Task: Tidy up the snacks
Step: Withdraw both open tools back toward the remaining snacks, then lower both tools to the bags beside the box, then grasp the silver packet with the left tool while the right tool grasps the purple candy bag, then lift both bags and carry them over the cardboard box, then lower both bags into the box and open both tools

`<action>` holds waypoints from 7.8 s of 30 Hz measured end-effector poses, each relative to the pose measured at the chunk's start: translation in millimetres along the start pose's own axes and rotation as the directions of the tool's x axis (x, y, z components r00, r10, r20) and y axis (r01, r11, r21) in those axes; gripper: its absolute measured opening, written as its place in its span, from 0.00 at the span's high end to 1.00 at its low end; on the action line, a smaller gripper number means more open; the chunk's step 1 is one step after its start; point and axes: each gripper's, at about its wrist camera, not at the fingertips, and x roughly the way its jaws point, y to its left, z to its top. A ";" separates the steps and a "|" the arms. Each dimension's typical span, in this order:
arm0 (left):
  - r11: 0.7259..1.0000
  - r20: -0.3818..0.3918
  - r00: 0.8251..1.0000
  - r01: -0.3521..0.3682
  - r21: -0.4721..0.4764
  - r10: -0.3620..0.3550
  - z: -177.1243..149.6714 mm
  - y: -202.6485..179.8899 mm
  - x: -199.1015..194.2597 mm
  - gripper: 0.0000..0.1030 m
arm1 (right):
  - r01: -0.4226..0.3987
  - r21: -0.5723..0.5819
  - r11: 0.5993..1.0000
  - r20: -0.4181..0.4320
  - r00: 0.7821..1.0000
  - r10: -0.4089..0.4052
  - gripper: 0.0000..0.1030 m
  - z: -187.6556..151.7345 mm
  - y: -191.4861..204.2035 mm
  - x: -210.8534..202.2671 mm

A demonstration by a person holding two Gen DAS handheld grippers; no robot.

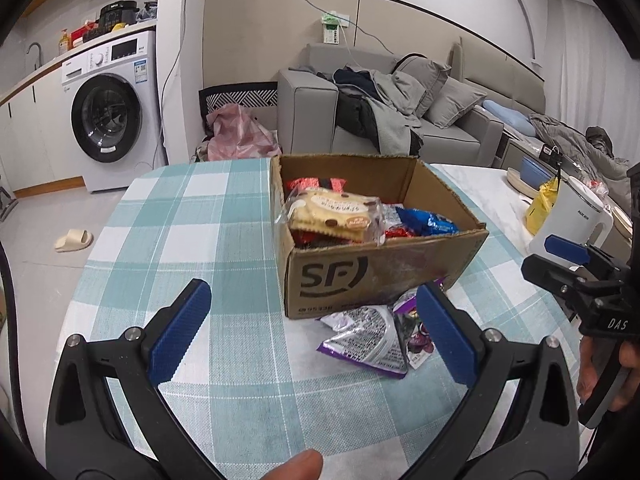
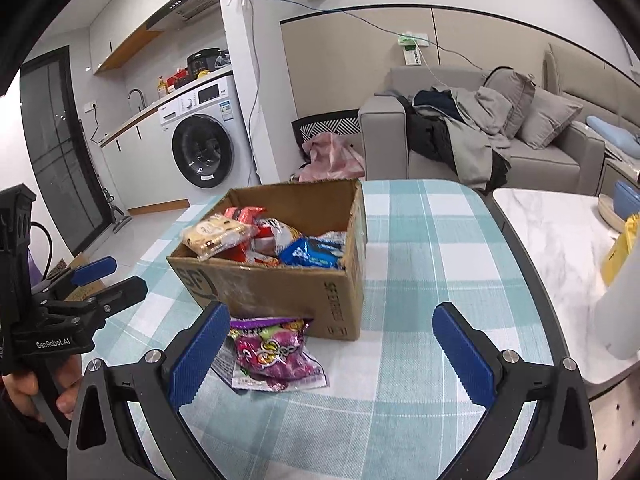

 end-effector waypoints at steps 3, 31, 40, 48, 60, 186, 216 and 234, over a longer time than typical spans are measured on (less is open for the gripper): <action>1.000 -0.019 1.000 -0.002 0.002 0.002 -7.8 0.7 7.1 0.01 | 0.000 0.008 1.000 -0.012 1.000 0.000 0.00 -5.7 -3.4 4.6; 1.000 -0.166 0.986 0.004 -0.016 -0.006 -43.9 9.6 82.9 0.01 | -0.130 0.027 0.991 -0.254 0.958 0.133 0.00 -40.7 26.2 96.9; 1.000 -0.177 0.984 -0.012 -0.029 0.007 -42.5 23.1 88.3 0.01 | -0.150 0.064 0.987 -0.264 0.951 0.161 0.01 -38.3 32.1 114.1; 1.000 -0.181 0.983 -0.026 -0.005 0.024 -41.1 22.0 90.7 0.01 | -0.182 0.085 0.980 -0.268 0.943 0.198 0.27 -38.5 27.7 120.9; 1.000 -0.187 0.982 -0.015 0.025 0.019 -39.4 6.6 88.5 0.01 | -0.222 0.106 0.969 -0.233 0.942 0.242 0.45 -45.9 20.2 102.2; 0.998 0.011 0.998 0.065 0.006 -0.065 88.8 17.3 47.1 0.51 | -0.182 0.038 0.983 0.030 0.983 0.181 0.45 84.8 31.6 58.0; 0.995 -0.024 0.995 0.101 0.017 -0.101 81.5 8.9 144.8 0.51 | -0.149 0.099 0.984 -0.008 0.989 0.150 0.45 82.3 21.8 131.0; 0.997 0.005 0.997 0.076 0.008 -0.076 76.6 5.2 136.7 0.30 | -0.136 0.105 0.985 0.033 0.991 0.133 0.19 84.2 15.6 124.6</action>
